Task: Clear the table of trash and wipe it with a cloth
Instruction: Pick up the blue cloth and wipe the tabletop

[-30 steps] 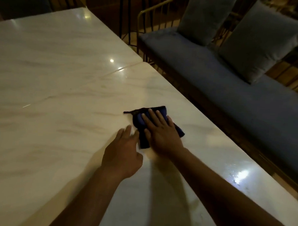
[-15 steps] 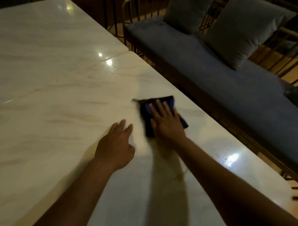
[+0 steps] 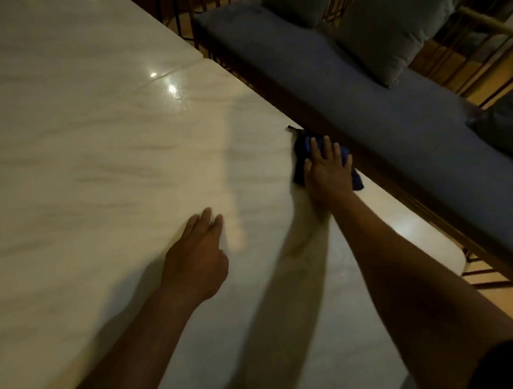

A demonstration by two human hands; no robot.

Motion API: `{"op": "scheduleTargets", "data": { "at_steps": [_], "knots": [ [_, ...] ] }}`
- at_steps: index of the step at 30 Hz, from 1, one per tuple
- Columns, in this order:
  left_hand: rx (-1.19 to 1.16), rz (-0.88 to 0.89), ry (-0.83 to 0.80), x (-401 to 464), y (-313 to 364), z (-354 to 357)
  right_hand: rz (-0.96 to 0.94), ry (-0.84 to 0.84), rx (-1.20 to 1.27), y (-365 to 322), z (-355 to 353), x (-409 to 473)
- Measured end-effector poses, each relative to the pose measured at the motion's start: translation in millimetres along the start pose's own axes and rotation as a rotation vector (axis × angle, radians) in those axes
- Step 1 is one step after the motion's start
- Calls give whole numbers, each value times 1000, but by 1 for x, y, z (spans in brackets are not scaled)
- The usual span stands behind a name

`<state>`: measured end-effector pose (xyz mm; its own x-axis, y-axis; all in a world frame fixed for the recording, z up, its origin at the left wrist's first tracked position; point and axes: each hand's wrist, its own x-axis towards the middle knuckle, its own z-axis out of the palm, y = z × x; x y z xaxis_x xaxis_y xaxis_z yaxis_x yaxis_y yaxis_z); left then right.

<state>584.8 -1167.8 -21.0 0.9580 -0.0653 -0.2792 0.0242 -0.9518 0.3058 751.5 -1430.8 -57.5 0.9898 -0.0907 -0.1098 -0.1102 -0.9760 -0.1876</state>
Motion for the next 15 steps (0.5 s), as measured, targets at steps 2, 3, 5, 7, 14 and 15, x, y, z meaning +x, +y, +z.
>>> {"op": "scheduleTargets", "data": {
  "at_steps": [2,3,5,7,14,15],
  "knots": [
    [-2,7,-13,-10,0,3,-100,32,10,-33,13,-27],
    [-1,10,-18,-15,0,4,-185,23,19,-51,22,-51],
    [-8,8,-19,-25,-1,6,-346,-22,52,-80,37,-112],
    [-36,10,8,-35,0,10,-453,-54,58,-84,43,-172],
    [-18,75,11,-57,15,23,-58,56,-42,77,11,-148],
    [-16,93,17,-57,15,23,28,50,-36,94,4,-134]
  ]
}}
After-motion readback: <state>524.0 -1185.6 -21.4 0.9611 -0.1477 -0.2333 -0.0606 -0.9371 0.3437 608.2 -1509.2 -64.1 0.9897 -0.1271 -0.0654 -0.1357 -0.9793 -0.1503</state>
